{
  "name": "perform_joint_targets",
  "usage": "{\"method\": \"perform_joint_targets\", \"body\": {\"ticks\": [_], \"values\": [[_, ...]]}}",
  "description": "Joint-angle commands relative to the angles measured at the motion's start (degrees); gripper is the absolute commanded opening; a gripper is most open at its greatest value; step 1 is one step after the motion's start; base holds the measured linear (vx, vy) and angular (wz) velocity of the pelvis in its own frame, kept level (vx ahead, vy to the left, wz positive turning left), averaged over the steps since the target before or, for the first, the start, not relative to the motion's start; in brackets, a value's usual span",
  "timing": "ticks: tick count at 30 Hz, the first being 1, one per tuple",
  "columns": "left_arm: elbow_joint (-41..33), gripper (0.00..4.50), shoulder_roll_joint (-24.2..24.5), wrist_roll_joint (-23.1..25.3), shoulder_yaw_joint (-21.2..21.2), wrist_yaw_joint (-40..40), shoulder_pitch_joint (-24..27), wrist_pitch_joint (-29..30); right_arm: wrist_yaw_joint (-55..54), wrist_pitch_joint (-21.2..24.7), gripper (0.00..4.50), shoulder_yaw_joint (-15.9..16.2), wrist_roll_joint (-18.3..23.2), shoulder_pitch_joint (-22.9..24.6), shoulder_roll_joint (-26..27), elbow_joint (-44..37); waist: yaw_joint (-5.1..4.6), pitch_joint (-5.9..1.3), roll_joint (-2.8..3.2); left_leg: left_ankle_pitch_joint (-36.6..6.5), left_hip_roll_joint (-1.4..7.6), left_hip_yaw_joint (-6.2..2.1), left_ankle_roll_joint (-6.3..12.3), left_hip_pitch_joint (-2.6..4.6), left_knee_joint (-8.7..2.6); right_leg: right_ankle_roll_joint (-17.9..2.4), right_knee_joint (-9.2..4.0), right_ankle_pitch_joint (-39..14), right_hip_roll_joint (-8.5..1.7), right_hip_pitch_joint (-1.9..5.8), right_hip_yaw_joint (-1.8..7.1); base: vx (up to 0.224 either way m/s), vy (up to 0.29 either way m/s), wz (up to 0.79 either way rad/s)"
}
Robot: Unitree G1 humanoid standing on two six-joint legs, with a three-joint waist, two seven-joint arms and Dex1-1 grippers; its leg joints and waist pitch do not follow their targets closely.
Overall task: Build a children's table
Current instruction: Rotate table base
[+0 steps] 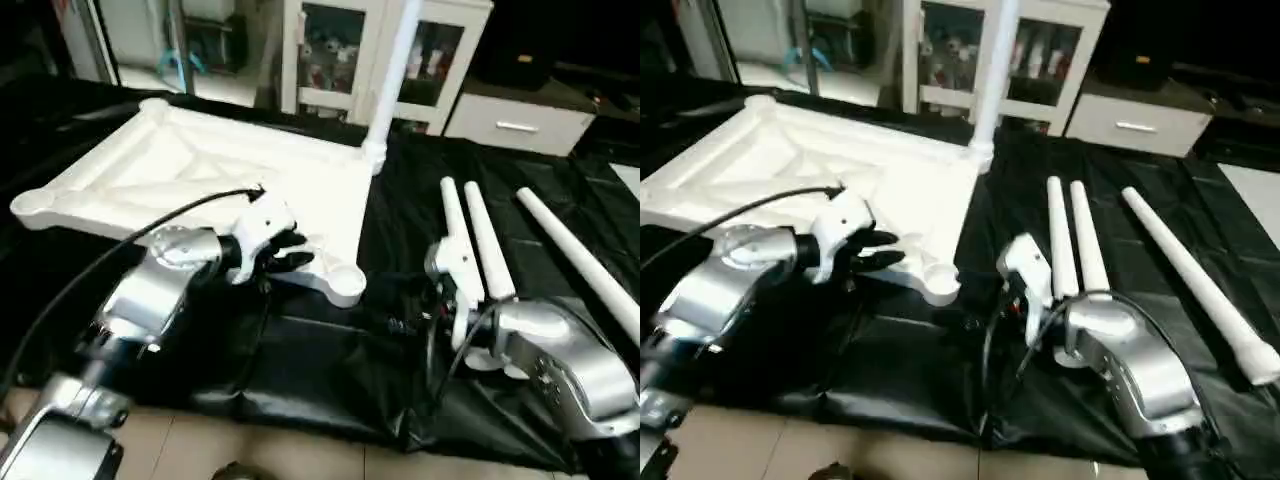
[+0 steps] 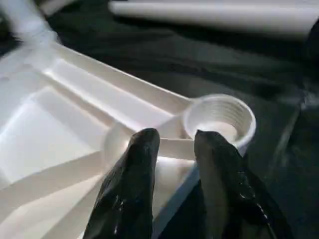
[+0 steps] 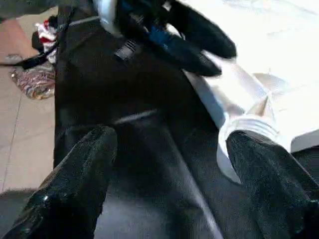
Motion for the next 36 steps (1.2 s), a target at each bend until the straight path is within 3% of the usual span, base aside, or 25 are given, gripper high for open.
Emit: {"method": "perform_joint_targets", "body": {"ticks": [1,3,5,6,8,10,15,20,21,24,31,36], "values": [[4.92,1.87,-1.21,1.54,-2.07,-1.76,-2.74,-2.76,0.54,0.18,3.80,-0.22,-0.32,0.27,-0.87,-1.44,0.12,-3.87,0.89,-14.37,1.72,-0.55,-1.96,0.77,-4.08,-7.76,-4.15,-9.68,-3.01,2.29,2.35,0.000,0.000,0.00],[6.51,1.97,-1.43,1.78,-2.54,-2.62,-3.47,-3.12,0.42,0.11,3.80,-0.27,-0.45,0.35,-0.95,-1.53,0.09,-4.09,0.96,-13.35,1.81,-0.58,-1.87,0.81,-3.93,-8.56,-3.75,-7.54,-3.11,2.44,2.35,0.000,0.000,0.00],[11.40,2.22,-2.50,2.61,-2.64,-3.06,-5.44,-6.06,0.40,0.27,3.80,-0.55,-0.22,0.59,-1.28,-1.83,0.16,-4.16,1.31,-11.80,1.68,-0.56,-1.43,0.72,-3.73,-9.71,-3.46,-4.51,-2.97,2.53,2.26,0.000,0.000,0.00],[15.48,2.30,-3.02,3.55,-2.96,-3.70,-6.95,-8.44,0.46,0.38,3.80,-0.68,-0.05,0.92,-1.63,-2.11,0.14,-4.20,1.19,-11.56,1.70,-0.53,-1.33,0.81,-3.67,-10.21,-3.38,-3.44,-2.97,2.57,2.23,0.000,0.000,0.00],[19.91,2.33,-3.19,5.10,-3.69,-4.01,-8.48,-11.49,0.61,0.54,3.80,-0.50,-0.16,1.37,-2.28,-2.60,0.13,-4.16,1.37,-12.08,1.69,-0.57,-1.21,0.80,-3.70,-10.47,-3.49,-3.20,-2.98,2.69,2.21,0.000,0.000,0.00],[24.94,2.70,-3.13,7.20,-4.99,-3.63,-10.31,-14.49,1.03,0.82,3.80,-0.05,-0.32,1.94,-3.20,-3.49,0.23,-4.09,1.40,-12.89,1.72,-0.58,-1.05,0.86,-3.71,-9.96,-3.67,-4.30,-3.07,2.84,2.31,0.000,0.000,0.00],[32.47,2.74,-2.21,11.37,-8.23,-4.10,-13.25,-18.33,1.39,1.05,3.80,0.27,-0.47,2.70,-3.95,-4.55,0.24,-4.06,1.62,-14.24,1.97,-0.68,-1.27,0.92,-3.83,-10.09,-3.82,-6.78,-3.35,2.70,2.33,0.000,0.000,0.00],[38.55,2.74,-3.11,12.24,-7.71,-6.11,-16.08,-21.30,1.05,0.68,3.80,0.29,-0.61,2.63,-4.17,-4.32,0.23,-4.06,1.63,-14.11,1.94,-0.67,-1.33,0.88,-3.78,-11.39,-3.64,-5.42,-3.39,2.76,2.31,0.000,0.000,0.00],[40.34,2.46,-3.76,12.32,-7.09,-5.11,-16.86,-22.39,0.93,0.65,3.80,0.39,-0.59,2.52,-4.20,-4.31,0.32,-4.17,1.57,-13.57,1.97,-0.64,-1.14,0.97,-3.70,-11.68,-3.49,-4.51,-3.45,2.83,2.32,0.000,0.000,0.00],[42.85,2.33,-4.94,11.53,-5.58,-3.50,-17.99,-22.86,0.82,0.68,3.80,0.52,-0.61,2.32,-4.08,-4.25,0.44,-4.19,1.54,-12.94,2.00,-0.62,-0.68,0.94,-3.59,-12.44,-3.36,-3.24,-3.53,2.90,2.29,0.000,0.000,0.00],[44.23,1.67,-6.49,9.80,-3.92,-6.30,-18.30,-20.20,0.83,0.33,3.80,0.80,-1.04,2.46,-4.02,-3.93,0.62,-4.01,1.33,-14.06,2.15,-0.64,-0.72,0.97,-3.79,-12.36,-3.64,-6.10,-3.70,2.86,2.34,0.000,0.000,0.00],[45.81,1.29,-7.18,11.15,-3.75,-4.79,-17.80,-19.94,0.55,0.09,3.80,1.30,-1.52,2.17,-3.77,-3.35,0.47,-4.11,1.20,-12.39,2.08,-0.62,0.05,0.77,-3.62,-13.23,-3.30,-2.93,-3.71,3.05,2.27,0.000,0.000,0.00]]}}
